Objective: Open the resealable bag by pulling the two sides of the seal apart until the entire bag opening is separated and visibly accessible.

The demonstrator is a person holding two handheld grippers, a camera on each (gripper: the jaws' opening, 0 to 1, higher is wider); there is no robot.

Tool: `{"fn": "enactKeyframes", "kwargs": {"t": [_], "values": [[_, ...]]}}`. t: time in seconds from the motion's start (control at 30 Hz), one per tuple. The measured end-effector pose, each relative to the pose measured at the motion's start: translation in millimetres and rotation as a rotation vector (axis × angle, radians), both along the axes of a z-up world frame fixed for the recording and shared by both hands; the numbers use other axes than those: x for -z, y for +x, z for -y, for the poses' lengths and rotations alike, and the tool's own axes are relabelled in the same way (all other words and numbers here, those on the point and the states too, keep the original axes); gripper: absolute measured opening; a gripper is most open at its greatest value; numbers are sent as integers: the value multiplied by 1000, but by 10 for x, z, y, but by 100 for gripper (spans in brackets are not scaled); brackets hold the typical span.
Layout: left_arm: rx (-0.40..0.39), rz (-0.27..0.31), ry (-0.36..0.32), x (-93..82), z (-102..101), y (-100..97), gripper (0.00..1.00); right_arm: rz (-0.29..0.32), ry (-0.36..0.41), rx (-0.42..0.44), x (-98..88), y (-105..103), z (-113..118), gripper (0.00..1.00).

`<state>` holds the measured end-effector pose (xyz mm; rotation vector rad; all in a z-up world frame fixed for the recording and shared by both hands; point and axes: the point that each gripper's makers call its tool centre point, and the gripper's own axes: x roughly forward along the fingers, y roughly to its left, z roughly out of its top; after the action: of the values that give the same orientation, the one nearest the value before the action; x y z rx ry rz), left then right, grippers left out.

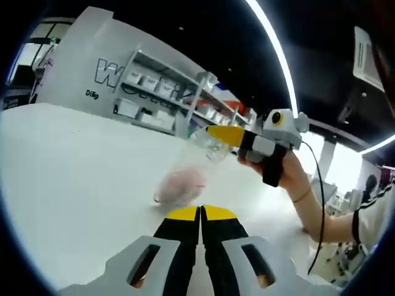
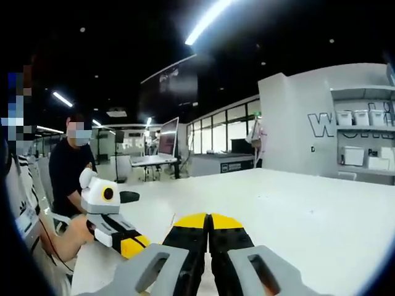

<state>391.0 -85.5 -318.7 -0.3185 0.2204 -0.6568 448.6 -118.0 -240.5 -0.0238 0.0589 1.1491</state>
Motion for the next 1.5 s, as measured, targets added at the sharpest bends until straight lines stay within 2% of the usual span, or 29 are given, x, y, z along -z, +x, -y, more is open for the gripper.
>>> {"fn": "enactKeyframes", "kwargs": {"t": [0.6,1.0,1.23,1.5], "values": [[-18,42,98,80,-113,11,11,-2,-28,-18,69,-52,-46,0],[-65,50,101,94,-244,25,14,12,-53,-26,76,43,-109,0],[-78,47,93,102,-268,26,16,13,-67,-27,106,132,-145,0],[-81,38,87,112,-270,17,16,8,-61,-9,44,250,-115,0]]}}
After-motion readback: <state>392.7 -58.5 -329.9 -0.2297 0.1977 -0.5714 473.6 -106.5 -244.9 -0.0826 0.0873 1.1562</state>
